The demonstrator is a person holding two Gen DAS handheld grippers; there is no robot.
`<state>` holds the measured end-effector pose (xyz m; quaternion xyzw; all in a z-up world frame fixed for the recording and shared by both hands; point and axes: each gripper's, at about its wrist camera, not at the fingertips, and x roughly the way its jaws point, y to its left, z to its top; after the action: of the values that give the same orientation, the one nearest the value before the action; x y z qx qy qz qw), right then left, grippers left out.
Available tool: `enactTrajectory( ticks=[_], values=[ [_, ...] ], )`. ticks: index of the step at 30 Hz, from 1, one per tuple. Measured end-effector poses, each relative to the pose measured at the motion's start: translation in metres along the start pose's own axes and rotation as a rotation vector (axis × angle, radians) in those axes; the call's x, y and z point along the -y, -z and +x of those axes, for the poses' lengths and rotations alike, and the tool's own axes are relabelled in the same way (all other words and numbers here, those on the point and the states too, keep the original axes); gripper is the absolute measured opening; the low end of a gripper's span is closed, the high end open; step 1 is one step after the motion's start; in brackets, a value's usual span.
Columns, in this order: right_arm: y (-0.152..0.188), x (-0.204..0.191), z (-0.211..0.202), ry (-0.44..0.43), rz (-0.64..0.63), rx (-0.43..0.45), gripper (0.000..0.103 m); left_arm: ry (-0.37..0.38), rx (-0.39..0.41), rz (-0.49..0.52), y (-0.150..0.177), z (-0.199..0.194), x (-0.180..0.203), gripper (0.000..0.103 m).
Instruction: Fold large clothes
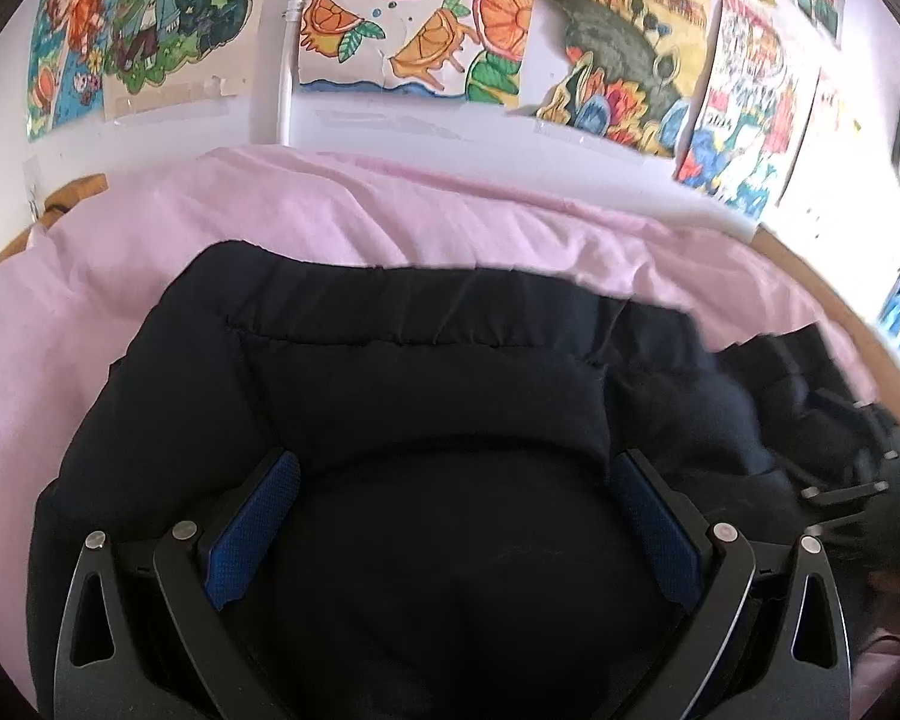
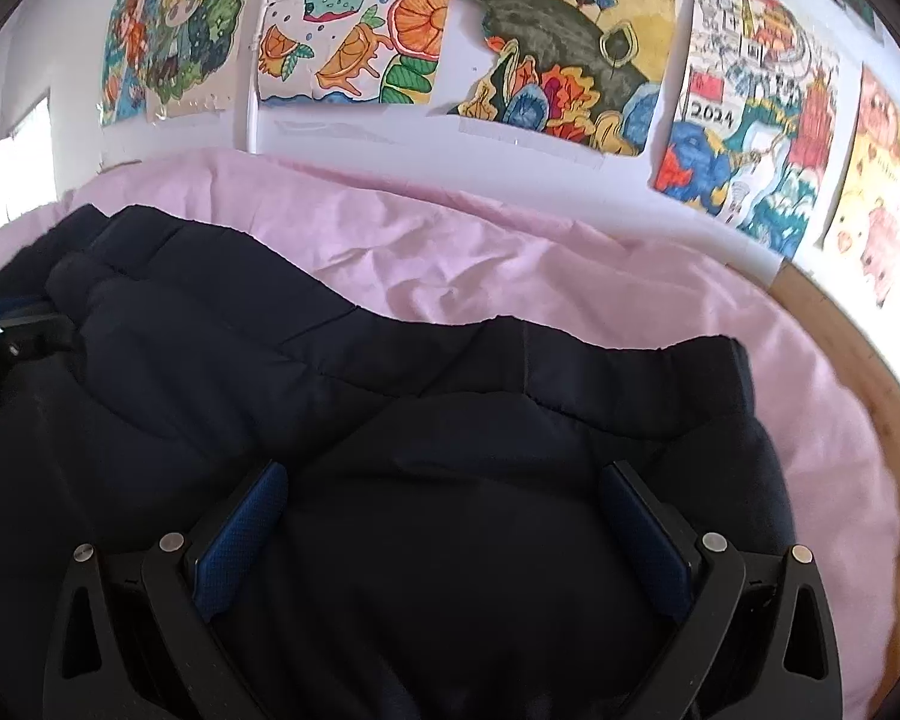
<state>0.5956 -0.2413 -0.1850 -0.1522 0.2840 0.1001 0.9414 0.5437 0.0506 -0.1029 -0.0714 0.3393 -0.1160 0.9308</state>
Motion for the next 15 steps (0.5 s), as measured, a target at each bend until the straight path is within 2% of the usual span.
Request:
enactTrajectory(
  ticks=[2, 5, 8, 10, 12, 15],
  values=[
    [-0.005, 0.001, -0.004, 0.0, -0.019, -0.026, 0.103, 0.041, 0.006, -0.038, -0.008, -0.016, -0.006, 0.102],
    [-0.011, 0.018, -0.019, -0.071, 0.006, -0.006, 0.103, 0.07, 0.018, -0.078, -0.019, -0.042, -0.016, 0.102],
    [-0.013, 0.045, -0.044, -0.167, 0.077, 0.034, 0.103, 0.019, 0.034, -0.097, -0.022, -0.08, -0.026, 0.102],
    [-0.01, 0.061, -0.065, -0.221, 0.088, 0.056, 0.103, -0.048, 0.059, -0.097, -0.017, -0.107, -0.036, 0.102],
    [0.0, 0.079, -0.091, -0.258, 0.1, 0.088, 0.103, -0.058, 0.083, -0.113, -0.007, -0.134, -0.05, 0.102],
    [0.017, 0.106, -0.113, -0.309, 0.156, 0.092, 0.103, -0.029, 0.025, -0.15, 0.009, -0.149, -0.077, 0.102]
  ],
)
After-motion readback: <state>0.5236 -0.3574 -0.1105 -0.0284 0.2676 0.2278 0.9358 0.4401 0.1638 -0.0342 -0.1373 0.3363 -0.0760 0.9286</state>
